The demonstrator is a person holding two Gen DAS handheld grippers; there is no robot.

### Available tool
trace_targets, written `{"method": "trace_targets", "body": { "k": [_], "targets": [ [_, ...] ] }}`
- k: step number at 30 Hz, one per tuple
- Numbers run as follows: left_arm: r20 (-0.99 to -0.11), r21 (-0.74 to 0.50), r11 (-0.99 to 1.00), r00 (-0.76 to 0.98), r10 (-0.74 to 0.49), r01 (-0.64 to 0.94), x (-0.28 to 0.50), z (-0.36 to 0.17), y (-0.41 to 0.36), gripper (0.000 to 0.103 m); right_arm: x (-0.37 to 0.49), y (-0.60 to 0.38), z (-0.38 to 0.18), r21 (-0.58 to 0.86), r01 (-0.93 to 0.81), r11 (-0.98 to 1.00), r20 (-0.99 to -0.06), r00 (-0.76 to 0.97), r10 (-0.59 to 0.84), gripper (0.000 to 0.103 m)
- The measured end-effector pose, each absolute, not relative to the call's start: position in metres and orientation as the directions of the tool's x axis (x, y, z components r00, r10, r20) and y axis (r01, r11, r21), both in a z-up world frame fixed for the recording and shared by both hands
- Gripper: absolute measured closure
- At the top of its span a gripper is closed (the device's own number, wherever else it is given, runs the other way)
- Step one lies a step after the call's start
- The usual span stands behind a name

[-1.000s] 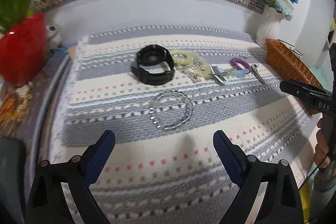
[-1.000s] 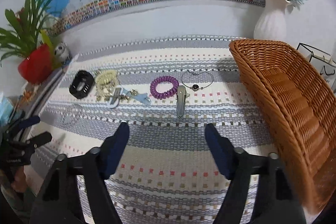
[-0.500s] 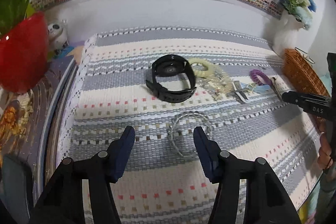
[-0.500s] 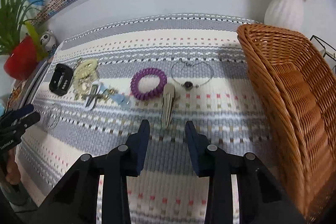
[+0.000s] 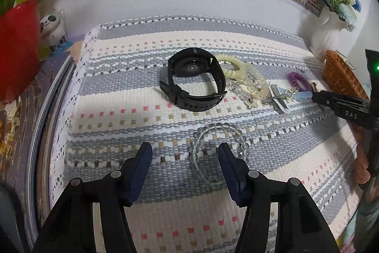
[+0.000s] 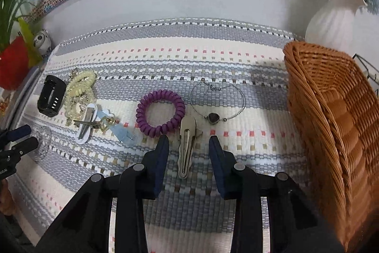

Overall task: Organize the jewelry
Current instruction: 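Close the left tool on the clear bead bracelet while the right tool grasps the silver hair clip, then carry the bracelet in the left tool into the basket while the right tool drops the clip there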

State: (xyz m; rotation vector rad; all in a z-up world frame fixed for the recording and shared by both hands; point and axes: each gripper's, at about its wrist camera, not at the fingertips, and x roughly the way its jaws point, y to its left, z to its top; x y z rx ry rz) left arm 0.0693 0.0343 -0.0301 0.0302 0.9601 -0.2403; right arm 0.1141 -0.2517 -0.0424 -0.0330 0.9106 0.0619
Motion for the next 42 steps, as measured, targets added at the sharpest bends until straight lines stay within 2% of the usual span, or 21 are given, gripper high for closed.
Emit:
{"method": "trace_targets", "body": {
  "k": [3, 5, 7, 8, 10, 12, 15, 19, 31, 36, 42],
  "targets": [
    [-0.815, -0.049, 0.974, 0.554, -0.167, 0.223, 0.071, -0.032, 0.028, 0.044, 0.115, -0.245, -0.044, -0.048, -0.066, 0.997, -0.781, 0.624, 0.004, 0.071],
    [-0.809, -0.017, 0.973, 0.568, -0.148, 0.229, 0.07, -0.033, 0.023, 0.048, 0.115, -0.243, -0.045, -0.063, -0.069, 0.996, -0.774, 0.633, -0.006, 0.073],
    [-0.803, -0.006, 0.969, 0.576, -0.151, 0.246, 0.068, -0.032, 0.02, 0.062, 0.114, -0.24, -0.046, -0.078, -0.077, 0.994, -0.77, 0.638, -0.011, 0.086],
    [-0.8, 0.001, 0.967, 0.58, -0.152, 0.254, 0.067, -0.031, 0.017, 0.068, 0.113, -0.239, -0.046, -0.089, -0.079, 0.993, -0.768, 0.64, -0.018, 0.086],
    [-0.798, 0.007, 0.961, 0.581, -0.16, 0.275, 0.065, -0.031, 0.012, 0.086, 0.111, -0.237, -0.045, -0.102, -0.081, 0.992, -0.764, 0.645, -0.026, 0.086],
    [-0.795, 0.026, 0.956, 0.586, -0.158, 0.293, 0.062, -0.03, 0.005, 0.094, 0.11, -0.237, -0.045, -0.098, -0.084, 0.992, -0.763, 0.646, -0.02, 0.086],
    [-0.79, 0.031, 0.955, 0.593, -0.157, 0.295, 0.059, -0.029, 0.003, 0.095, 0.105, -0.239, -0.044, -0.076, -0.09, 0.993, -0.763, 0.647, 0.0, 0.086],
    [-0.763, -0.045, 0.949, 0.602, -0.235, 0.313, 0.049, -0.018, 0.008, 0.096, 0.096, -0.244, -0.04, -0.042, -0.097, 0.994, -0.749, 0.661, 0.033, 0.086],
    [-0.691, -0.083, 0.937, 0.658, -0.299, 0.339, 0.02, 0.018, 0.011, 0.096, 0.052, -0.253, -0.01, 0.011, -0.098, 0.995, -0.696, 0.713, 0.078, 0.086],
    [-0.652, -0.075, 0.926, 0.684, -0.327, 0.371, 0.01, 0.041, 0.002, 0.096, 0.036, -0.257, 0.003, 0.029, -0.099, 0.995, -0.677, 0.73, 0.092, 0.086],
    [-0.622, -0.117, 0.884, 0.66, -0.421, 0.453, 0.005, 0.072, -0.015, 0.096, 0.012, -0.269, 0.028, 0.055, -0.103, 0.993, -0.633, 0.765, 0.114, 0.086]
  ]
}}
